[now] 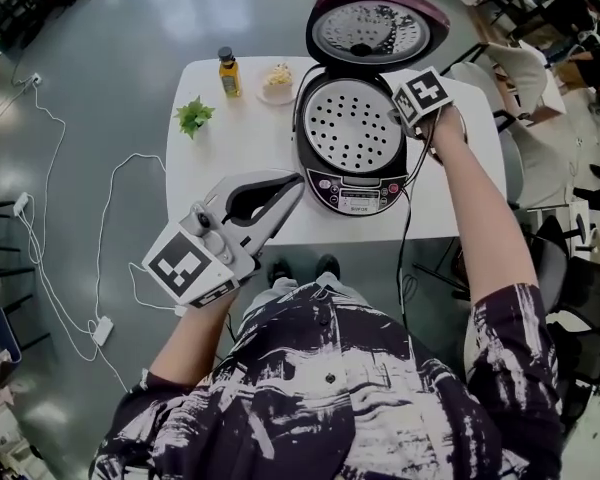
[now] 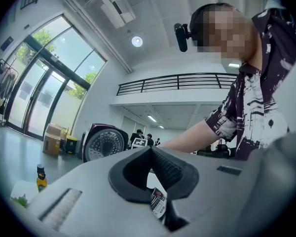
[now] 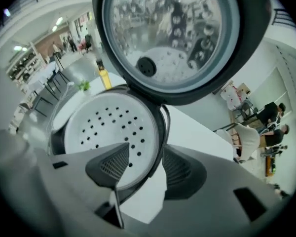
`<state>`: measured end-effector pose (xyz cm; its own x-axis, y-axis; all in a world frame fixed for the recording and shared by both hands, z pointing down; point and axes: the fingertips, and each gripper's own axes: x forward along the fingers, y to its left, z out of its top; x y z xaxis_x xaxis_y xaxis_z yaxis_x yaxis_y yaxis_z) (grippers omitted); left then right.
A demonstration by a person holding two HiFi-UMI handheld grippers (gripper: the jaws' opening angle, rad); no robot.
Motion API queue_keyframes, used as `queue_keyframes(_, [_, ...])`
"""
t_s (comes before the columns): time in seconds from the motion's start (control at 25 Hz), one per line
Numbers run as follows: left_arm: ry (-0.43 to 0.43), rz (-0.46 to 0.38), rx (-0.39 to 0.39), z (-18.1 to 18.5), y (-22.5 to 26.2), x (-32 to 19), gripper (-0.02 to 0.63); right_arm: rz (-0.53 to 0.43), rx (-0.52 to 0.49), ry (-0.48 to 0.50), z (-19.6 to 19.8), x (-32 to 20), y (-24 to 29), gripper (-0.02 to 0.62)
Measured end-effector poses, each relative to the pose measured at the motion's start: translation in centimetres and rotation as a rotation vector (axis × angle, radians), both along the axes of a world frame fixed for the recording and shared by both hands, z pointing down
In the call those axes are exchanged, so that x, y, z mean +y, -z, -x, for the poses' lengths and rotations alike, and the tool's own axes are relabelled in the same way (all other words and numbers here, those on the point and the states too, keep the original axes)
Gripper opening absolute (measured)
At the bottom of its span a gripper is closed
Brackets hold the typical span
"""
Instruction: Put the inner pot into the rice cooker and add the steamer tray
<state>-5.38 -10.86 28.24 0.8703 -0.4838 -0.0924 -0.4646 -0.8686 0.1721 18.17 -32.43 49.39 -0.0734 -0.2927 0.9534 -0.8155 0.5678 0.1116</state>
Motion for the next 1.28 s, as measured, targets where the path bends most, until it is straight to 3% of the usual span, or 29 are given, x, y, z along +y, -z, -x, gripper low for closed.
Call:
queue_keyframes(0.16, [-0.005,-0.002,-0.015,-1.1,0.1,-0.2,0.005,-0.208,-0.439,0.003,4.3,1.6,7.2,0.197])
queue_keyframes(0.32, [0.001,-0.022,-0.035,-2.3,1.0,-1.1,0.005,-0.52,-0.888,0.103,7.1,7.7,19.3,0.144])
queue_keyframes(0.4, [0.005,-0.035,-0.051,-3.0,1.5,-1.8,0.005,-0.688,-1.051,0.163,7.0,11.7,24.9,0.138])
queue_keyframes(0.44, [0.008,-0.039,-0.057,-3.4,1.7,-2.1,0.005,-0.764,-1.086,0.181,6.5,13.5,26.9,0.134])
queue_keyframes(0.52, [0.023,-0.04,-0.068,-4.3,2.1,-2.9,0.005,-0.885,-1.07,0.184,4.8,16.4,29.1,0.06])
queue_keyframes(0.6, [0.05,-0.034,-0.077,-4.9,2.4,-3.7,0.005,-0.935,-1.044,0.144,2.9,18.1,29.1,0.007])
queue_keyframes(0.76, [0.077,-0.034,-0.097,-6.4,3.3,-4.3,0.005,-0.978,-0.975,0.072,0.1,19.6,26.7,0.005])
queue_keyframes(1.28, [0.108,-0.021,-0.12,-9.0,2.8,-3.0,0.005,-1.01,-0.931,0.162,-1.1,18.3,24.8,-0.002])
